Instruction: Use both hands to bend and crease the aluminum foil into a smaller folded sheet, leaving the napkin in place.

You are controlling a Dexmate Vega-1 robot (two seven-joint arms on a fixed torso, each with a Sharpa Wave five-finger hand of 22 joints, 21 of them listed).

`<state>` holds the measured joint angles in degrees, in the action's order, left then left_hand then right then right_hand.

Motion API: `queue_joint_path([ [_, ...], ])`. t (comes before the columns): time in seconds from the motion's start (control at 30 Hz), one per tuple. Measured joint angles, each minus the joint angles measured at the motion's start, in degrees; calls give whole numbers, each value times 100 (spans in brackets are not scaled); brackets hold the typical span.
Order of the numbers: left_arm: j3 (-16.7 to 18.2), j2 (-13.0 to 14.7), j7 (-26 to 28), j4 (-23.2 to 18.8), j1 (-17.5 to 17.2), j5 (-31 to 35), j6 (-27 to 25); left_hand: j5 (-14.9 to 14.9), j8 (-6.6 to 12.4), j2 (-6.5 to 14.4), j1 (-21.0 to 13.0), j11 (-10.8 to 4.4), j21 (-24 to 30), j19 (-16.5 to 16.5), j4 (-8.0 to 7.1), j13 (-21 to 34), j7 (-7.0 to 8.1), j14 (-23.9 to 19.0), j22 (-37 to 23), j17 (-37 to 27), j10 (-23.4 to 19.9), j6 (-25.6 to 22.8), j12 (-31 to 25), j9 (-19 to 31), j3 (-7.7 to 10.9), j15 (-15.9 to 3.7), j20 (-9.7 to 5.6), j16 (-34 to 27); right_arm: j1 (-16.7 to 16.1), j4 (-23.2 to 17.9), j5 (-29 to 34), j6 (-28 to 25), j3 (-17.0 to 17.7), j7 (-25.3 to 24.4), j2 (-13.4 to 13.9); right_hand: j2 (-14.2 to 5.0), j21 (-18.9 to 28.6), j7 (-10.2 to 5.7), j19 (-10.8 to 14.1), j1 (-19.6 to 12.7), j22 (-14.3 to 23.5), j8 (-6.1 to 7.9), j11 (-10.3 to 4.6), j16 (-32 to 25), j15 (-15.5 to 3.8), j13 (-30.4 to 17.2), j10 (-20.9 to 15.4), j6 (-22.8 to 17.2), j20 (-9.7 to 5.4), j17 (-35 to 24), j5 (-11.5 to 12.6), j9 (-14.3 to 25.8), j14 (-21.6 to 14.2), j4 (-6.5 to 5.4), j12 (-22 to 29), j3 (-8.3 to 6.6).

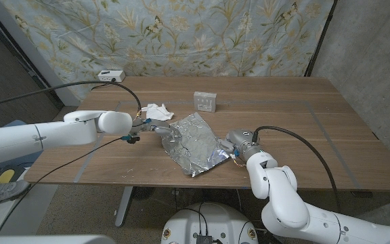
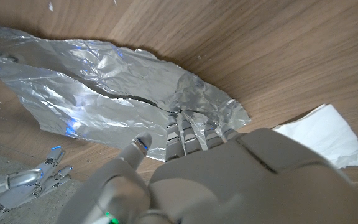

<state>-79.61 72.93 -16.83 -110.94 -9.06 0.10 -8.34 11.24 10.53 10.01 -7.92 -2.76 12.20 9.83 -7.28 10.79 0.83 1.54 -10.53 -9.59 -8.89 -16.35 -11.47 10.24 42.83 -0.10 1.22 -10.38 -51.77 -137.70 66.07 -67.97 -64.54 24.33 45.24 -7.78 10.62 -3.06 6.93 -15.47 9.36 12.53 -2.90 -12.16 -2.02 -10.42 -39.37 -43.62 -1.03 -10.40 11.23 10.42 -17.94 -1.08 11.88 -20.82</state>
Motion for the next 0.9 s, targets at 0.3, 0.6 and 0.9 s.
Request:
queue_joint_path([
  [0.3, 6, -8, 15, -32, -3, -12, -31, 0, 0, 0, 0, 0, 0, 0, 0, -2, 0, 0, 0, 0, 1, 0, -20, 5, 0, 0, 0, 0, -137, 100, 125, 104, 115, 102, -101, 0, 0, -31, 0, 0, 0, 0, -31, 0, 0, 0, -31, -31, 0, 0, 0, 0, 0, 16, 0, -16],
  [0.6, 7, -3, 15, -104, -10, -15, -85, 0, 0, 0, 0, 0, 0, 0, 0, 0, 0, 0, 0, -1, 1, 0, -20, 4, 0, 0, 0, -1, -221, 193, 252, 142, 164, 228, -208, 0, 0, -31, 0, 0, 0, 0, -30, 0, 0, 0, -31, -30, 0, -1, 1, 0, 0, 46, -24, -46],
  [0.9, 5, 31, 25, -201, -15, -2, -156, 0, 0, 0, 0, 2, 0, 0, 0, 2, 0, 0, 0, -1, -2, 0, -17, 2, 0, 0, 0, -1, -304, 245, 449, 150, 173, 408, -310, 0, 0, -31, -1, 0, 0, -25, -51, 0, 0, 0, -9, -30, 0, -1, 1, 0, 0, 45, -67, -45],
])
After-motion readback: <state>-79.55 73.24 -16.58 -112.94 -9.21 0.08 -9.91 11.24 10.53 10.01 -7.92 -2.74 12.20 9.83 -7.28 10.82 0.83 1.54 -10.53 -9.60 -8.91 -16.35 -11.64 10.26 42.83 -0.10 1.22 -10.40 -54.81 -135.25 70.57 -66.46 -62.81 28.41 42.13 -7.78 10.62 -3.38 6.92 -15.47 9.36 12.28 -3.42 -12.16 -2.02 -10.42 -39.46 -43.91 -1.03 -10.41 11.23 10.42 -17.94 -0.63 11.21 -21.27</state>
